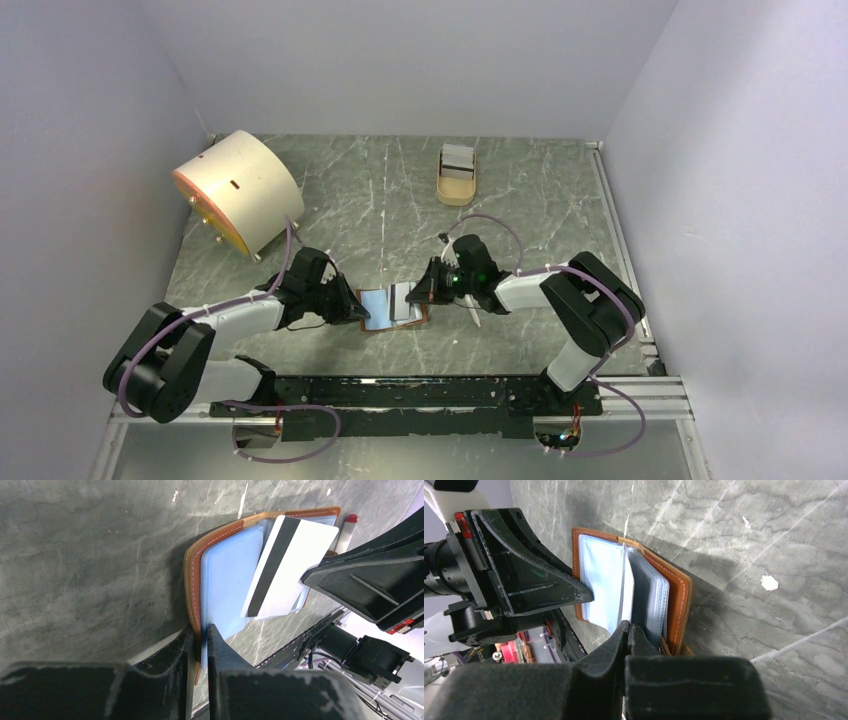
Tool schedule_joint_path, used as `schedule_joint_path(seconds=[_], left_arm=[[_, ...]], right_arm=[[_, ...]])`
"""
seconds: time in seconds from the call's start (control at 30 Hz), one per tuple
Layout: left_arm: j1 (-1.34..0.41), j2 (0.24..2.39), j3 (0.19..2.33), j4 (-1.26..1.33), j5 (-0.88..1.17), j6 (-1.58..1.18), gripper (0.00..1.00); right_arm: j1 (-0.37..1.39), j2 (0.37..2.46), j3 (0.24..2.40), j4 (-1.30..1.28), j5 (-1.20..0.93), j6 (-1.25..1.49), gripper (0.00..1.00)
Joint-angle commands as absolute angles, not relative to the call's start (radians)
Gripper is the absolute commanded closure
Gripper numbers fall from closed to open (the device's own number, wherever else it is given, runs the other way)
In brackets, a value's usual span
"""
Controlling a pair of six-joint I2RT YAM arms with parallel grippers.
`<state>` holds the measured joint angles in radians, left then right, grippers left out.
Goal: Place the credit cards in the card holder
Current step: Insert the credit card into the card holder.
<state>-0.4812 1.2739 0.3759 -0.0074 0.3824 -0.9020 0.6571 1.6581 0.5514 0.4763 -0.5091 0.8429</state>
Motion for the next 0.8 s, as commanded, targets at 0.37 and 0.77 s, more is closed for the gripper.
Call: schedule_joint_path(seconds=[0.37, 0.77], left_arm=[[-0.477, 1.308, 0.369, 0.025, 0.399, -0.878, 0.82], [-0.477, 1.304, 0.377, 0.054, 0.455, -0.864, 0.75]], right_arm=[[0.682, 1.734, 0.614, 0.403, -0.573, 0.771, 1.0], [0.739, 1.747, 0.719, 0.281, -0.487, 0.732, 0.87]])
